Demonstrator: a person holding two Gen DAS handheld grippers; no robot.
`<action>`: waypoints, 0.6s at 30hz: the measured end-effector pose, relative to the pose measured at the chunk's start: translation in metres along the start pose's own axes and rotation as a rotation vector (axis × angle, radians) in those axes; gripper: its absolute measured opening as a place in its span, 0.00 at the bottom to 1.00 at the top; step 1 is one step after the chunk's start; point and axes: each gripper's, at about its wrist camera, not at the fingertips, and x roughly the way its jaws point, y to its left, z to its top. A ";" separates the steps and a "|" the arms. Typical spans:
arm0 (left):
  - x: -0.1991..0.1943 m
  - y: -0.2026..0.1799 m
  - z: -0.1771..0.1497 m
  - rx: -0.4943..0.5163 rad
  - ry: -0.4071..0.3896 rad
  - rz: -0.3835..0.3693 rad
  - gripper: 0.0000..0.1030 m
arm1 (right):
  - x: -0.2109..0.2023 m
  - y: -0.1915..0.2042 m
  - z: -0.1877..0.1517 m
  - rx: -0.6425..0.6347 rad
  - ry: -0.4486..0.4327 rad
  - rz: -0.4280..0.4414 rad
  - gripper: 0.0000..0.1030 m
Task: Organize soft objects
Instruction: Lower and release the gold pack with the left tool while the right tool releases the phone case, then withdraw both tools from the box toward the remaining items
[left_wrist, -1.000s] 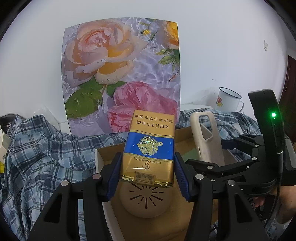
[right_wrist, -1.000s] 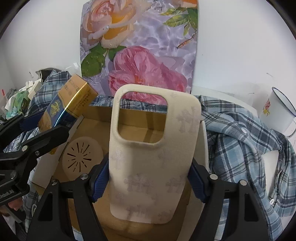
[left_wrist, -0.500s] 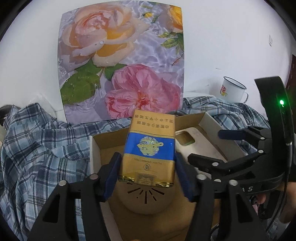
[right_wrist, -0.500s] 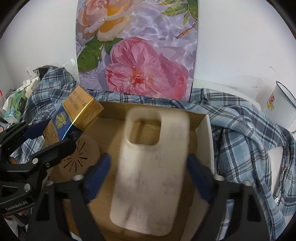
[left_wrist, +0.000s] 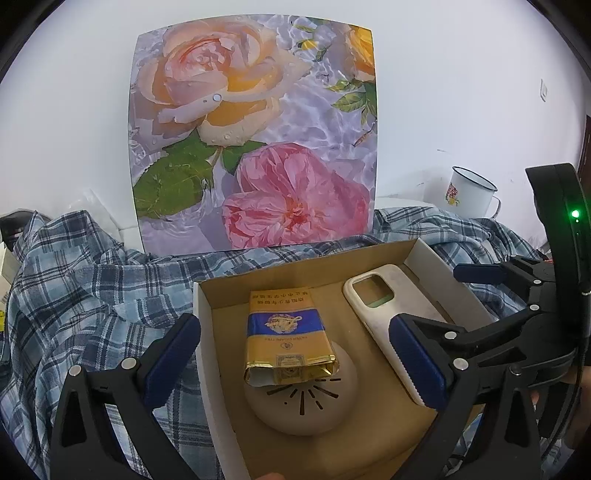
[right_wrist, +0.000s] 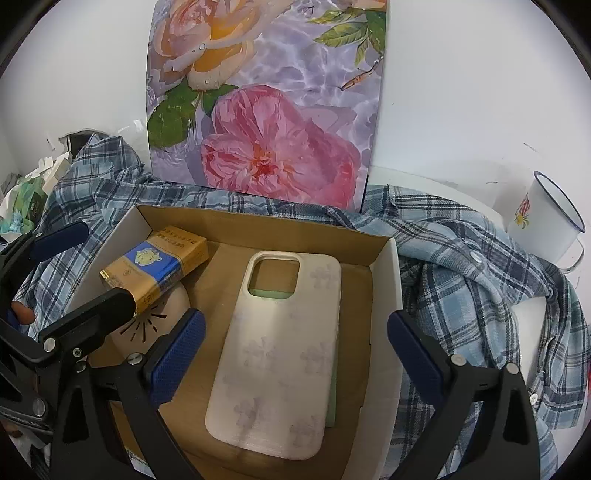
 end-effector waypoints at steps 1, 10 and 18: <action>0.001 0.000 0.000 0.000 0.001 0.001 1.00 | 0.000 0.000 0.000 0.001 -0.001 0.001 0.96; -0.006 0.003 0.002 -0.012 -0.017 -0.007 1.00 | -0.013 -0.001 0.001 0.006 -0.036 -0.004 0.97; -0.022 0.002 0.011 -0.032 -0.044 0.006 1.00 | -0.030 -0.001 0.004 0.008 -0.084 0.001 0.97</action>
